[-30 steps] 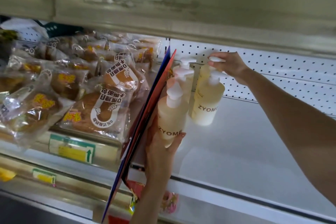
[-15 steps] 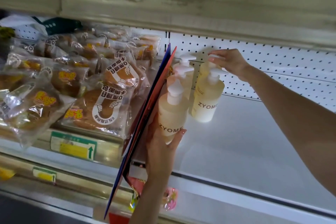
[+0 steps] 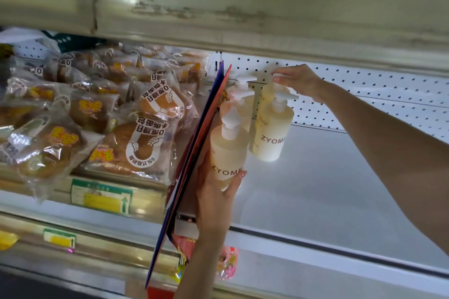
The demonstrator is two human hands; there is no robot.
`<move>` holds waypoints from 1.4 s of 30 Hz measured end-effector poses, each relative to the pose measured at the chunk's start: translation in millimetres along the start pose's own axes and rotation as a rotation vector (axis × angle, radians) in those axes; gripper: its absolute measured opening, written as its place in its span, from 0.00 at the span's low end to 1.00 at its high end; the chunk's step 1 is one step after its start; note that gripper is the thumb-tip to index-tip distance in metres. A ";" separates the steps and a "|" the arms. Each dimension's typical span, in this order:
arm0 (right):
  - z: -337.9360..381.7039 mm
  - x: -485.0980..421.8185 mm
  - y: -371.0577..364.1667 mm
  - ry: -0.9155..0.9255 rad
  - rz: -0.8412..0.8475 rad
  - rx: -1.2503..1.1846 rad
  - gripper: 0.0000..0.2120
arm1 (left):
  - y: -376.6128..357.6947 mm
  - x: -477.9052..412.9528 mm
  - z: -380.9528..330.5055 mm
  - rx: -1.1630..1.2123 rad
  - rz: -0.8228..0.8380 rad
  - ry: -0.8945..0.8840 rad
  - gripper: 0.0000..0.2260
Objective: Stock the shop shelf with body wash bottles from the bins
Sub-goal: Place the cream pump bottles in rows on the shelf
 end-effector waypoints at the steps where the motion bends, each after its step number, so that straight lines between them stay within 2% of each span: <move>1: -0.2 0.5 -0.3 -0.005 -0.005 0.011 0.19 | 0.1 0.3 -0.5 0.000 0.002 0.000 0.33; 3: -0.2 5.9 8.1 0.010 -0.130 -0.002 0.19 | -0.5 0.4 -1.9 0.005 0.011 0.008 0.31; 5: -5.6 21.3 22.0 0.025 -0.307 -0.190 0.20 | -1.0 0.1 -2.8 0.013 0.019 0.018 0.23; 6: -8.3 34.5 24.8 0.057 -0.342 -0.306 0.19 | -0.5 0.0 -3.6 0.011 0.015 0.009 0.21; 9: -21.8 77.4 9.6 0.181 -0.273 -0.453 0.11 | 1.2 0.4 -5.6 -0.016 -0.010 -0.011 0.22; 10: -30.4 89.9 -1.0 0.190 -0.228 -0.459 0.11 | 2.1 0.3 -7.6 -0.043 -0.016 -0.026 0.23; 12: -50.3 106.4 -27.9 0.172 -0.150 -0.410 0.16 | 3.0 0.0 -11.3 -0.097 -0.014 -0.042 0.23; 16: -93.2 109.6 -83.7 -0.033 -0.042 -0.358 0.29 | -0.1 0.0 -8.7 -0.142 0.011 -0.017 0.30; 18: -104.1 104.8 -98.3 -0.095 -0.050 -0.349 0.32 | -0.8 -1.1 -7.4 -0.209 0.023 -0.019 0.30; 20: -109.1 98.3 -103.6 -0.122 -0.093 -0.274 0.34 | -1.1 -2.0 -4.9 -0.175 0.007 0.002 0.31; 25: -107.1 95.8 -106.0 -0.125 -0.168 -0.195 0.34 | -2.8 -0.7 -1.1 -0.163 0.017 0.027 0.30; 30: -106.8 97.0 -105.7 -0.122 -0.168 -0.181 0.34 | -3.7 -1.8 -0.1 -0.168 0.018 0.047 0.29; 35: -106.1 98.6 -106.2 -0.129 -0.172 -0.171 0.33 | -0.3 -2.6 -3.9 -0.217 -0.018 -0.033 0.31; 38: -107.0 100.3 -105.5 -0.142 -0.169 -0.177 0.33 | -0.7 -4.3 -4.4 -0.103 -0.006 -0.044 0.34; 42: -104.7 102.7 -105.5 -0.171 -0.151 -0.172 0.33 | 2.2 -5.3 -9.4 -0.072 0.001 -0.063 0.40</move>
Point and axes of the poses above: each hand's wrist, its own x-axis away from the middle knuckle, its own y-axis out of the back of the hand, z = x × y, the point moved 7 cm from there along -x, towards the middle knuckle, and after that the axes turned 12 degrees about -y, right-handed, at the moved point
